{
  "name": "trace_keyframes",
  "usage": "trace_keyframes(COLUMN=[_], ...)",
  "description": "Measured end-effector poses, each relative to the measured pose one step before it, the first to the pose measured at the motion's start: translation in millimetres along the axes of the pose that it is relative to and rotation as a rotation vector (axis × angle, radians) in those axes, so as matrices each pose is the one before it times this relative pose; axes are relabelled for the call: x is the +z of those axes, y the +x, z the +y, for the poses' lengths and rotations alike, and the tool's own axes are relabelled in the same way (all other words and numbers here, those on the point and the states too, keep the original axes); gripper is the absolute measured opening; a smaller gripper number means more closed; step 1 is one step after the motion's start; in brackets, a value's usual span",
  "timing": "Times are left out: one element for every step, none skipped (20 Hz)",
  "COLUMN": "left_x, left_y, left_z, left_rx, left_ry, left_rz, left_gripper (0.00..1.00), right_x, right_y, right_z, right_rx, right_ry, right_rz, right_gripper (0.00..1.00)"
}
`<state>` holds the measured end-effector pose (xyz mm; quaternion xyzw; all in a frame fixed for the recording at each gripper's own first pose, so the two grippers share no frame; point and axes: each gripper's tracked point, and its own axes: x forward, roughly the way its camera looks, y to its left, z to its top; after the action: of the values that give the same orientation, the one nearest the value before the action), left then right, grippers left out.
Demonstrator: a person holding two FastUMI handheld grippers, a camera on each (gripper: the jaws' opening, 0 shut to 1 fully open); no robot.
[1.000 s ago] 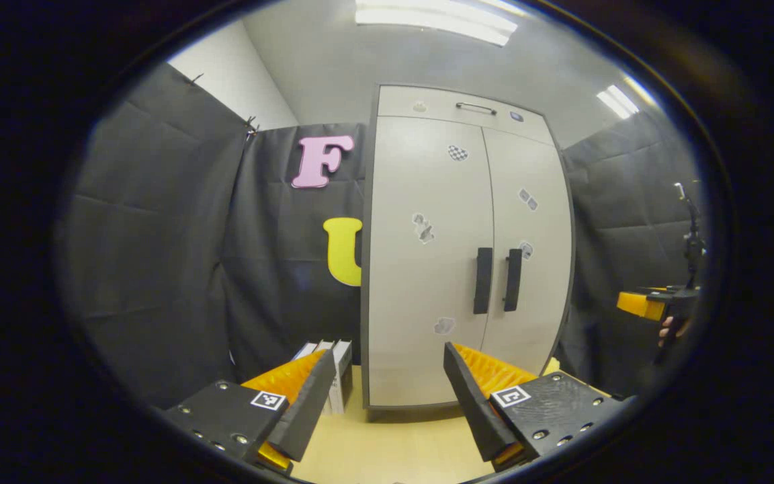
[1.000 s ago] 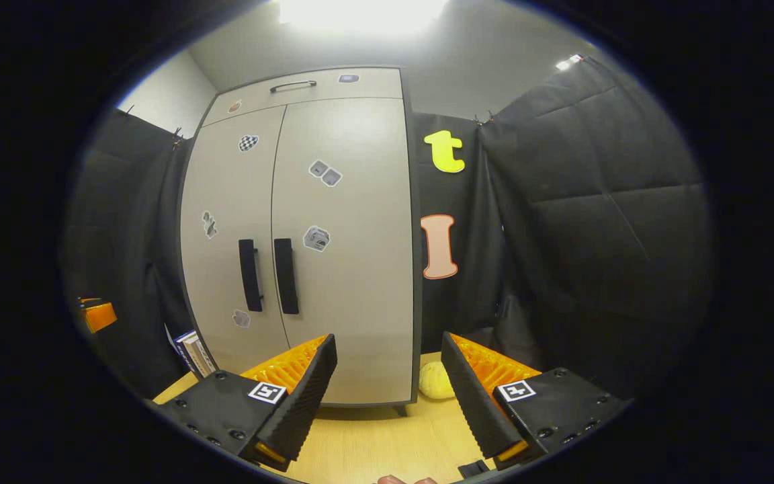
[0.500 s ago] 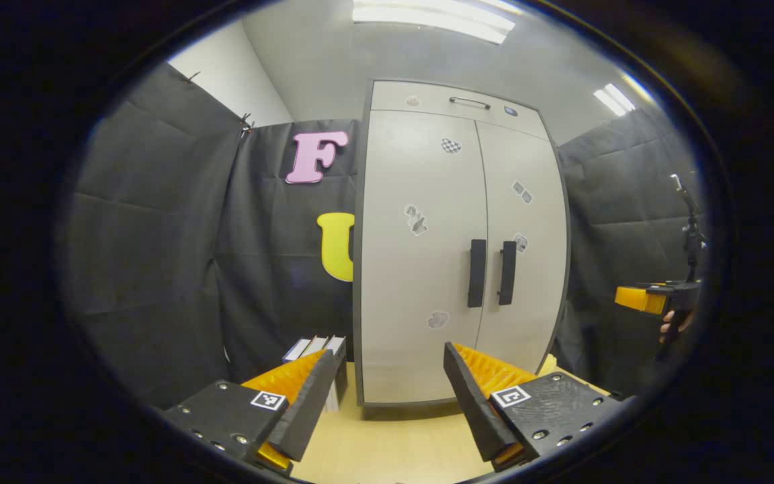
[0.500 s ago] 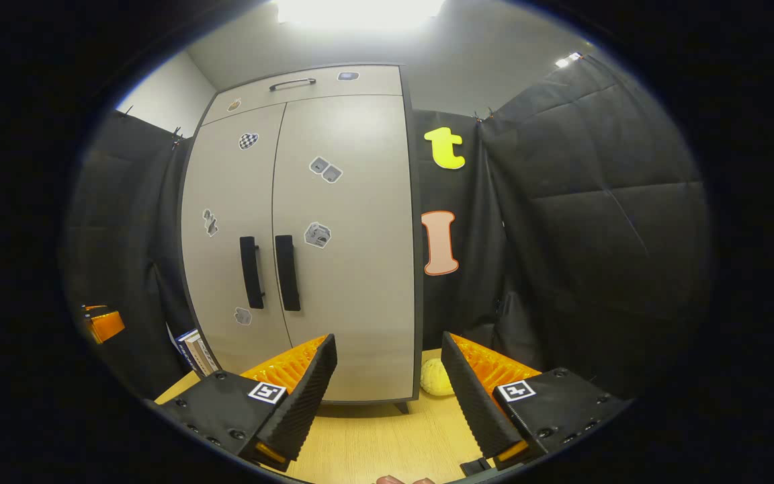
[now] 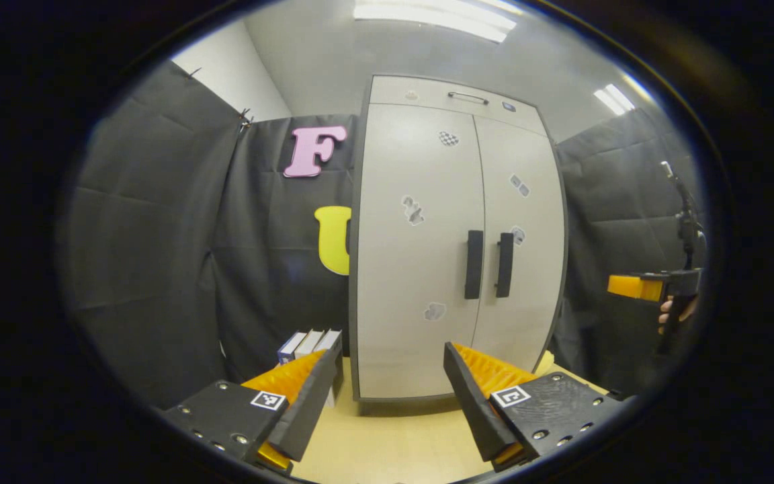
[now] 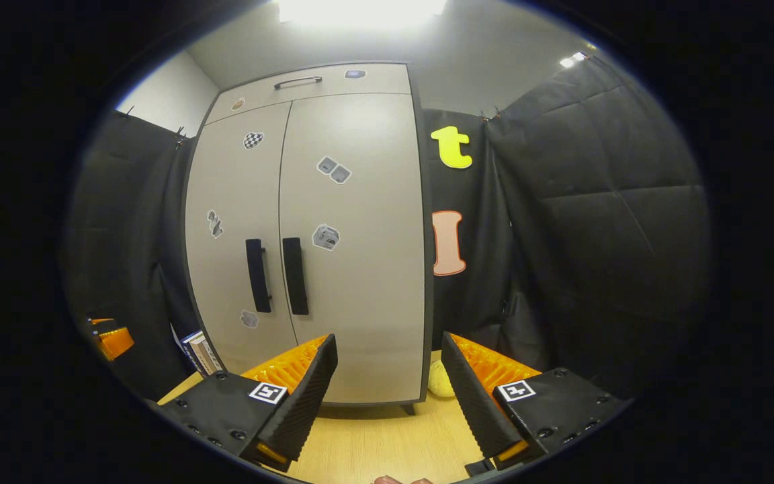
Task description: Open the right door of the double-door shoe cabinet with the right hand, and open the left door with the left hand.
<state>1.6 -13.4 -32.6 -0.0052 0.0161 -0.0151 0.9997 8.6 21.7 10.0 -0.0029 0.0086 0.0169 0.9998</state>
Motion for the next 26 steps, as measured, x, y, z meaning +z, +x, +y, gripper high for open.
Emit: trace_keyframes(left_x=[-3.69, -2.66, -3.22, -2.76, -3.50, -2.33, -3.05, -1.14, -1.84, -0.94, -1.59, 0.32, -1.85, -0.48, -2.30, -2.39, -4.56, -2.77, -2.06, -1.58, -3.25, -1.63, -2.23, -1.02, -3.20, -2.27], left_y=[-0.27, -1.26, -0.73, -0.87, -0.62, -0.96, -0.39, -0.70, -0.75, -0.83, -1.09, -2.13, -0.73, -1.28, -0.08, -0.18, -0.98, -0.54, 1.89, 0.57, 0.60, 0.39, -0.17, -1.44, -3.54, -1.78], left_z=[1.05, 1.46, 0.93, 0.79, 1.44, 1.09, 1.60, 0.97, 0.00, 0.88, 1.68, 2.12, 1.02, 1.54, 0.57, 0.65, 0.31, 0.33, 0.67, 1.71, 2.05, 3.28, 4.55, 5.49, 6.27, 6.83], left_rx=[0.00176, 0.00225, 0.00110, 0.00133, 0.00187, 0.00244, 0.00333, 0.00102, -0.00062, -0.00085, 0.00225, 0.00385, 0.00390, 0.00275, 0.00055, 0.00126, 0.00019, -0.00124, 0.00176, 0.00424, 0.00481, 0.00570, 0.00673, 0.00826, 0.00966, 0.01065], left_ry=[-0.00366, -0.00502, -0.00694, -0.00626, -0.00498, -0.00390, -0.00242, -0.00120, 0.00075, 0.00450, 0.00858, 0.01001, 0.00857, 0.00417, -0.00042, -0.00456, -0.00763, -0.00683, -0.00342, -0.00059, -0.00020, -0.00160, -0.00302, -0.00326, -0.00313, -0.00331], left_rz=[0.00421, 0.00558, 0.00600, 0.00537, 0.00469, 0.00450, 0.00314, 0.00242, 0.00212, 0.00293, 0.00162, -0.00060, -0.00062, -0.00182, 0.00198, 0.00465, 0.00747, 0.00640, 0.00430, 0.00418, 0.00405, 0.00190, 0.00197, 0.00362, 0.00183, 0.00320], left_gripper=[0.95, 0.95, 0.95, 0.95, 0.95, 0.96, 0.96, 0.96, 0.96, 0.94, 0.96, 0.96, 0.96, 0.96, 0.96, 0.96, 0.96, 0.96, 0.96, 0.96, 0.96, 0.95, 0.96, 0.96, 0.95, 0.96], right_x=[3.62, 3.36, 1.98, 0.82, -0.44, -0.28, 0.59, 1.13, 0.31, 1.01, 1.02, 2.99, 2.76, 4.70, 5.62, 5.34, 3.31, 3.89, 2.36, 1.91, 0.68, 0.61, -1.91, -4.13, -4.19, -2.34], right_y=[4.28, 4.33, 4.68, 6.36, 6.77, 3.55, 6.34, 7.37, 9.34, 7.80, 7.62, 6.96, 6.80, 6.65, 7.00, 6.65, 7.64, 6.23, 6.56, 6.98, 6.08, 7.14, 7.64, 7.37, 6.97, 6.28], right_z=[5.06, 5.82, 6.96, 5.48, 4.63, 3.41, 7.31, 8.00, 7.14, 6.34, 5.51, 6.05, 6.07, 6.02, 5.52, 4.80, 5.33, 5.58, 4.64, 4.49, 2.69, 0.47, 0.06, -0.70, -0.81, -0.72], right_rx=[0.00924, 0.01387, 0.01626, 0.01186, 0.01163, 0.01204, 0.01420, 0.01296, 0.00974, 0.00887, 0.00626, 0.00959, 0.00769, 0.00884, 0.00448, -0.00099, 0.00335, 0.00464, 0.00349, 0.00316, -0.00198, -0.00814, -0.01063, -0.00976, -0.00953, -0.00641], right_ry=[-0.00356, -0.00283, -0.00410, -0.00018, 0.00331, 0.00720, 0.00848, 0.00652, 0.00452, 0.00100, 0.00064, -0.00085, -0.00208, -0.00593, -0.00986, -0.01239, -0.01153, -0.00844, -0.00696, -0.00689, -0.00712, -0.00611, -0.00427, -0.00163, 0.00133, 0.00345], right_rz=[-0.00428, -0.00312, 0.00030, 0.00593, 0.00699, 0.00585, 0.00582, 0.00280, 0.00515, 0.00489, 0.00148, 0.00215, -0.00152, -0.00596, -0.00983, -0.00915, -0.00405, -0.00299, -0.00128, 0.00412, 0.00338, 0.00000, 0.00435, 0.01653, 0.01777, 0.01056], right_gripper=[0.98, 0.98, 0.98, 0.98, 0.98, 0.98, 0.98, 0.98, 0.98, 0.98, 0.98, 0.98, 0.98, 0.98, 0.98, 0.98, 0.98, 0.98, 0.98, 0.98, 0.98, 0.98, 0.99, 0.99, 0.99, 0.99])
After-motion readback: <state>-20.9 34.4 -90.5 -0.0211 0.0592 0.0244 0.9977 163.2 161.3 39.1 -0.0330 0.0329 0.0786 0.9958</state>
